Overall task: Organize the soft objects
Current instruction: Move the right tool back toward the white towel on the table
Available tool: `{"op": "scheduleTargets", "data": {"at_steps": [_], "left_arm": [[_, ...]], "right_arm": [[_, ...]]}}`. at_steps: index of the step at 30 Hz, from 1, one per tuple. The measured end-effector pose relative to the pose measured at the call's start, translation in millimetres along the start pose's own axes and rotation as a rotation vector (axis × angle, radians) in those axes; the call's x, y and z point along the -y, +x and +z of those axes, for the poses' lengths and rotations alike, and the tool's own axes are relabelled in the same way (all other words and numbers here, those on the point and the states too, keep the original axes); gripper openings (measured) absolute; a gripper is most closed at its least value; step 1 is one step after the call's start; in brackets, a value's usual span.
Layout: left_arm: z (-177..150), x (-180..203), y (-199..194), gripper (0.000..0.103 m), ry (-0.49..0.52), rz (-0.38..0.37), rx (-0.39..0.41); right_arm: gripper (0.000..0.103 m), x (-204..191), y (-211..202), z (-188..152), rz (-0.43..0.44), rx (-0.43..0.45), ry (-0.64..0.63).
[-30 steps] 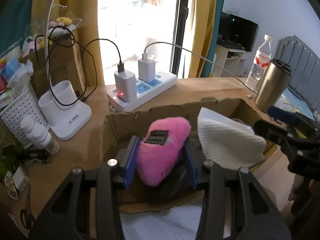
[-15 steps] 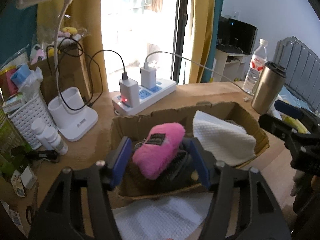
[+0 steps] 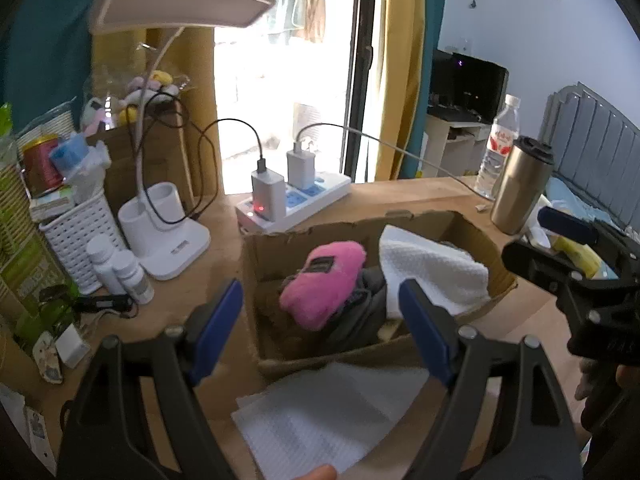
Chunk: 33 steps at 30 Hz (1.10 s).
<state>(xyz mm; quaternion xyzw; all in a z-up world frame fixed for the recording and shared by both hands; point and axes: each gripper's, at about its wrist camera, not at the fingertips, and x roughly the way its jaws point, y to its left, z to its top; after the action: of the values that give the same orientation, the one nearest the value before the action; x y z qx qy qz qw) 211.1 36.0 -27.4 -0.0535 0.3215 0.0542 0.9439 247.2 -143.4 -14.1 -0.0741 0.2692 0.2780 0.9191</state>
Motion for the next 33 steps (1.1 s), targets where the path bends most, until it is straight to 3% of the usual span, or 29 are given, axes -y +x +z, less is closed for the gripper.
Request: {"op": "scheduleTargets", "data": {"at_steps": [33], "left_arm": [[-52.4, -47.6, -39.5, 0.082, -0.064, -0.014, 0.004]], "right_arm": [[0.089, -68.9, -9.3, -19.1, 0.007, -0.053, -0.089]]}}
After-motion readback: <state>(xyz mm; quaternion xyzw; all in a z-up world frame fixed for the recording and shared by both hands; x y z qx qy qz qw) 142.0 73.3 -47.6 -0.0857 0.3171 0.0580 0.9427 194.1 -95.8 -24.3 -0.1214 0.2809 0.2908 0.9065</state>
